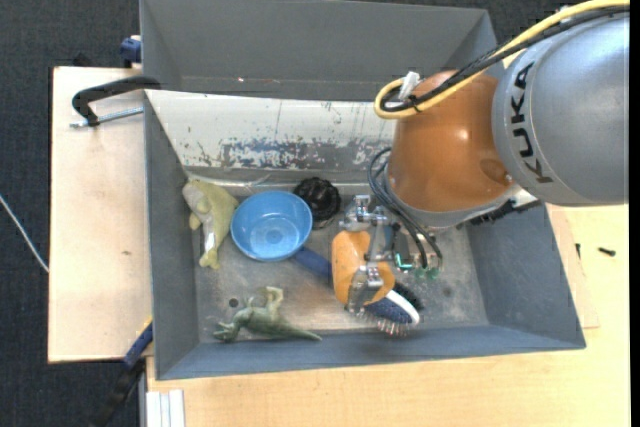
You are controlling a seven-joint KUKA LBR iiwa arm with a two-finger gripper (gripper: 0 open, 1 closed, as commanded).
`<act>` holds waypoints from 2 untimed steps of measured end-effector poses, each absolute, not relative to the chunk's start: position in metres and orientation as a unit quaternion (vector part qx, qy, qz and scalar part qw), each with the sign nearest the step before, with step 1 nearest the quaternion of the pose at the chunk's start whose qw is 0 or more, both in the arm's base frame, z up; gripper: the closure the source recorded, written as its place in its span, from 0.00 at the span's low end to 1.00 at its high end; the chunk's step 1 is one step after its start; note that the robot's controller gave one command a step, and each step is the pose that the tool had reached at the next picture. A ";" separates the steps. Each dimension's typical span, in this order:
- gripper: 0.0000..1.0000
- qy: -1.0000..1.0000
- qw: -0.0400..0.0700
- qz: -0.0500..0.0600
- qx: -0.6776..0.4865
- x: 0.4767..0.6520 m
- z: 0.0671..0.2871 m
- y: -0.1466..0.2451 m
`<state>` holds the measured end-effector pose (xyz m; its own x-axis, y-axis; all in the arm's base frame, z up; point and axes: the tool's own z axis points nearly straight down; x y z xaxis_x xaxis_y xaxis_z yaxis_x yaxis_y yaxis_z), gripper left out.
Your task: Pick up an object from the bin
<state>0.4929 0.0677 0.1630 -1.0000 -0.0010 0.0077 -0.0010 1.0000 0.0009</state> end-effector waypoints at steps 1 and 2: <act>0.00 -0.997 -0.009 -0.001 0.077 0.520 0.106 0.091; 0.00 -0.973 -0.009 -0.003 0.230 0.565 0.085 0.115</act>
Offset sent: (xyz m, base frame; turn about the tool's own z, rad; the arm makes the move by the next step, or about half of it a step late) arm 0.0208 0.0230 -0.0633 -0.1538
